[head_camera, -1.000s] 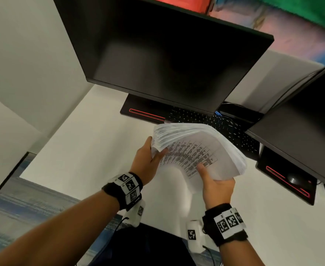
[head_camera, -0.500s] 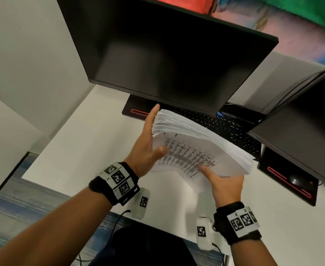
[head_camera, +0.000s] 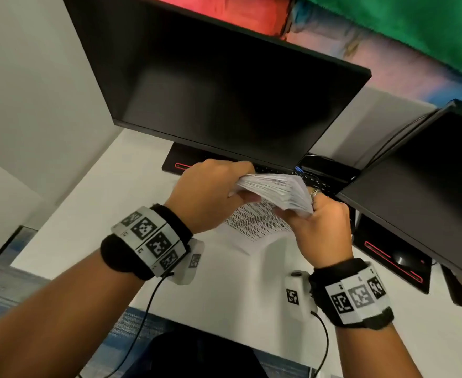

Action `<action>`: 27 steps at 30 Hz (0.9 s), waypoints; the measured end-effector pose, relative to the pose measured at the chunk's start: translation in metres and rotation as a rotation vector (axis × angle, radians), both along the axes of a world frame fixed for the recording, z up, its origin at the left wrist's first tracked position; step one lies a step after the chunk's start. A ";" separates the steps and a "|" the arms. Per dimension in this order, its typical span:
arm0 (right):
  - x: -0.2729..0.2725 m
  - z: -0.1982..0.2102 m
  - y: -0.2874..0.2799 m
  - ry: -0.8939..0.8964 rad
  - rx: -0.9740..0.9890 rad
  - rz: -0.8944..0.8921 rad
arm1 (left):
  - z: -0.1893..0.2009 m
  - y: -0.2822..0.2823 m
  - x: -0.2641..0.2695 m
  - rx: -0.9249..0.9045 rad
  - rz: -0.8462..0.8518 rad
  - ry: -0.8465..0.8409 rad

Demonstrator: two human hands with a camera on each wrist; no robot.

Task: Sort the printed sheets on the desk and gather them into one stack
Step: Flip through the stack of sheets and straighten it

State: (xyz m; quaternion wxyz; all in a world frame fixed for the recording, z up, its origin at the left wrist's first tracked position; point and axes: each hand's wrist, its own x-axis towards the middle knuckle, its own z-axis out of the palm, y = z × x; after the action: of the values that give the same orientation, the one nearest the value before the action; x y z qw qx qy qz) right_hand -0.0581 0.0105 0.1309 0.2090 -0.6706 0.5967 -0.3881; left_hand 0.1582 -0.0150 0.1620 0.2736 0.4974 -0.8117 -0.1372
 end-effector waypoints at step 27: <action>-0.027 -0.079 0.039 -0.723 0.061 -0.463 | -0.115 0.019 0.010 0.244 0.316 0.811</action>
State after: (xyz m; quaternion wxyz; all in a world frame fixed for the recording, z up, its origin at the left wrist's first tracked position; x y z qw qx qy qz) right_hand -0.0848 0.0492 0.0517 0.3319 -0.3332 0.6311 -0.6169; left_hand 0.1682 0.0040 0.0473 0.5265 0.5498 -0.5311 -0.3722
